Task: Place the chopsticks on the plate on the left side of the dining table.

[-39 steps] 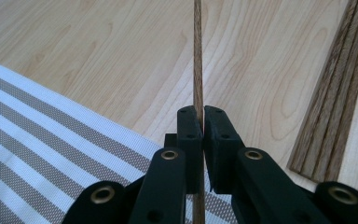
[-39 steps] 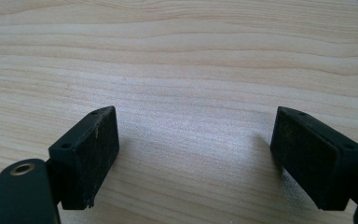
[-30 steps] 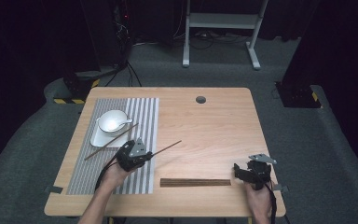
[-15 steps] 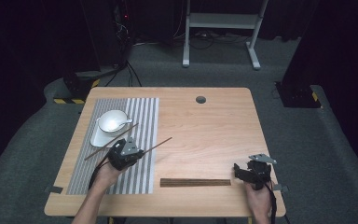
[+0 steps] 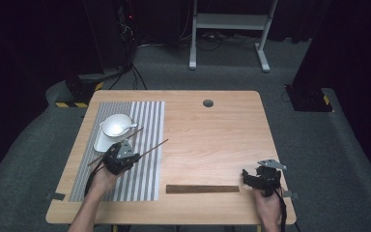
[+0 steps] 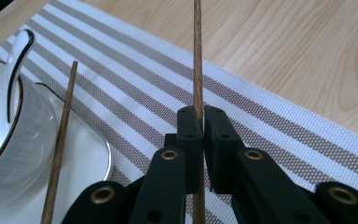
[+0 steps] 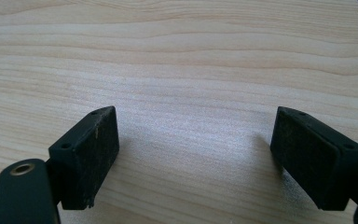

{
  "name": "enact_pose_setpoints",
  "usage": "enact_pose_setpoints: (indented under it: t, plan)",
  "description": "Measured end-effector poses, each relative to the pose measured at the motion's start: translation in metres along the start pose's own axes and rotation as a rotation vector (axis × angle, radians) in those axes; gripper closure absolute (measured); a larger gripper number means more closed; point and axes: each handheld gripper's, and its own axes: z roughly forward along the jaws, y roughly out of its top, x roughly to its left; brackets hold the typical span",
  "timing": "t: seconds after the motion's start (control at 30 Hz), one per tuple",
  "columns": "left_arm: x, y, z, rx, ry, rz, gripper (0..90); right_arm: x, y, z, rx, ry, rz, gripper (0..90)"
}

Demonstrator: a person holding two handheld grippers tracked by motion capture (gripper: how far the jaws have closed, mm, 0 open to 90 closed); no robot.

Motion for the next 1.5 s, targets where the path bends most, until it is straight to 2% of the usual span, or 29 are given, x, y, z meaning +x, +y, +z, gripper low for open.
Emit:
enact_pose_setpoints:
  t: [0.27, 0.4, 1.13, 1.5]
  plan:
    - [0.009, -0.005, -0.002, 0.016, 0.024, -0.01, 85.2, 0.0, 0.0, 0.0, 0.0, 0.0, 0.0, 14.8]
    - [0.012, -0.007, -0.001, 0.049, 0.038, 0.012, 85.1, 0.0, 0.0, 0.0, 0.0, 0.0, 0.0, 14.8]
    - [0.032, -0.023, -0.008, 0.068, 0.108, -0.04, 85.1, 0.0, 0.0, 0.0, 0.001, 0.0, 0.002, 14.8]
    - [0.044, -0.026, -0.004, 0.113, 0.153, -0.035, 85.1, 0.0, 0.0, 0.0, 0.002, 0.0, 0.002, 14.8]
